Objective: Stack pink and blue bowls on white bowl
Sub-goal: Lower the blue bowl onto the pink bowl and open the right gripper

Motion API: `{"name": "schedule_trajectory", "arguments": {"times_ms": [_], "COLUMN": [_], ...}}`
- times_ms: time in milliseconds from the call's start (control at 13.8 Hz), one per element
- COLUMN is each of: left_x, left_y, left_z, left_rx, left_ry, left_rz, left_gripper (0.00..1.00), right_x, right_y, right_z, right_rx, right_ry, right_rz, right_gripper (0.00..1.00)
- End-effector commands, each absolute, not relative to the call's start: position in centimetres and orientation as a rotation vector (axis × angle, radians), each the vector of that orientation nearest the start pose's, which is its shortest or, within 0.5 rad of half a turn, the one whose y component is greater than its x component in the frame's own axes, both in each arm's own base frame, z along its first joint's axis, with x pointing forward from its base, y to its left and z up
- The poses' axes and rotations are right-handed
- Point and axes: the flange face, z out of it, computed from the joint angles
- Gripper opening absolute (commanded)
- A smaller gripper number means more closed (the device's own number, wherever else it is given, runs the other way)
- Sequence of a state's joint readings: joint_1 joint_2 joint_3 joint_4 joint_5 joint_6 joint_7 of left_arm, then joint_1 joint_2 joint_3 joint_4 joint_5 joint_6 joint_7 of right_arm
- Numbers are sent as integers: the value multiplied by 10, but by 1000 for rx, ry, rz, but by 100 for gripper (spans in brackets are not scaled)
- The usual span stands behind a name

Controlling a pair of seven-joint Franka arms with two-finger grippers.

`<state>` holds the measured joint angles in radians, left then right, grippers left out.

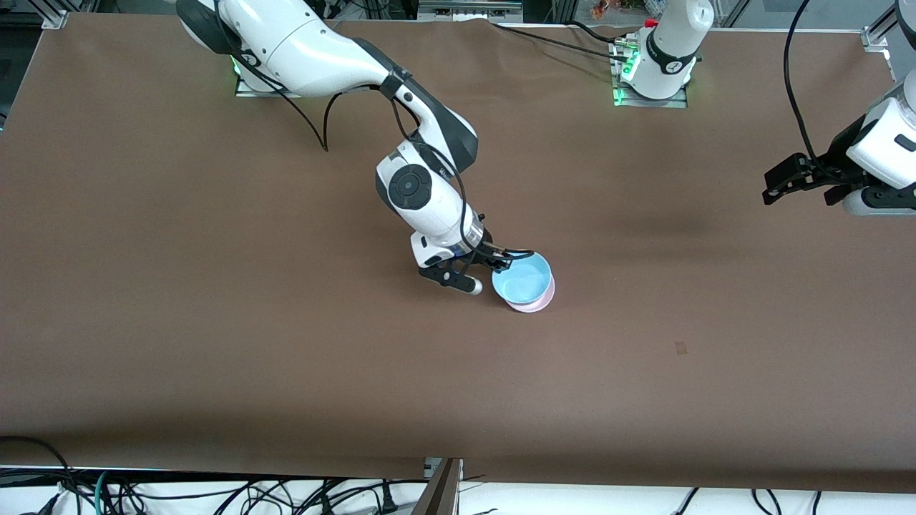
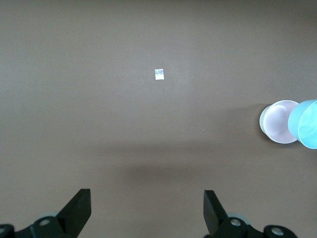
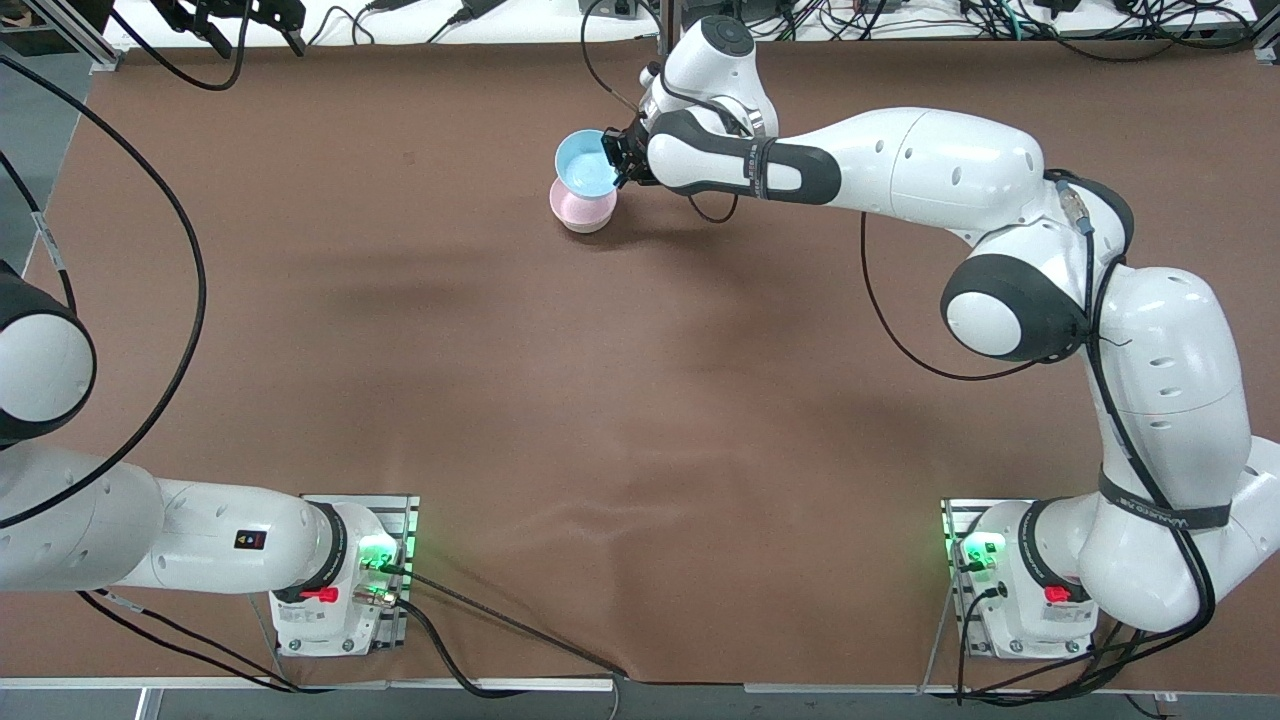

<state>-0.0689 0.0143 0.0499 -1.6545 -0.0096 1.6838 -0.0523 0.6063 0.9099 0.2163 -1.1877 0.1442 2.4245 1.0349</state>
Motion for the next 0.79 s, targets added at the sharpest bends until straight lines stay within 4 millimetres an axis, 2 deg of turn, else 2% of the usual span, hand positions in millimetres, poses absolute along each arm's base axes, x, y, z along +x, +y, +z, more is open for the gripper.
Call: {"name": "schedule_trajectory", "arguments": {"times_ms": [0,217,722], "left_x": [570,570,570], "left_y": [-12,-13,-13], "left_z": [588,588,587], "left_rx": [-3132,-3132,-3132], "left_ry": [-32,-27,-27], "left_rz": [-34,-27,-25], "left_gripper": [100,100,100], "right_x": [574,570,570], "right_y": [555,558,558], "right_z": [269,256,249], "right_rx": [-2641,-2653,-2647], "right_ry": [595,599,606], "right_rz": [3,21,20], "right_gripper": [0,0,0]}}
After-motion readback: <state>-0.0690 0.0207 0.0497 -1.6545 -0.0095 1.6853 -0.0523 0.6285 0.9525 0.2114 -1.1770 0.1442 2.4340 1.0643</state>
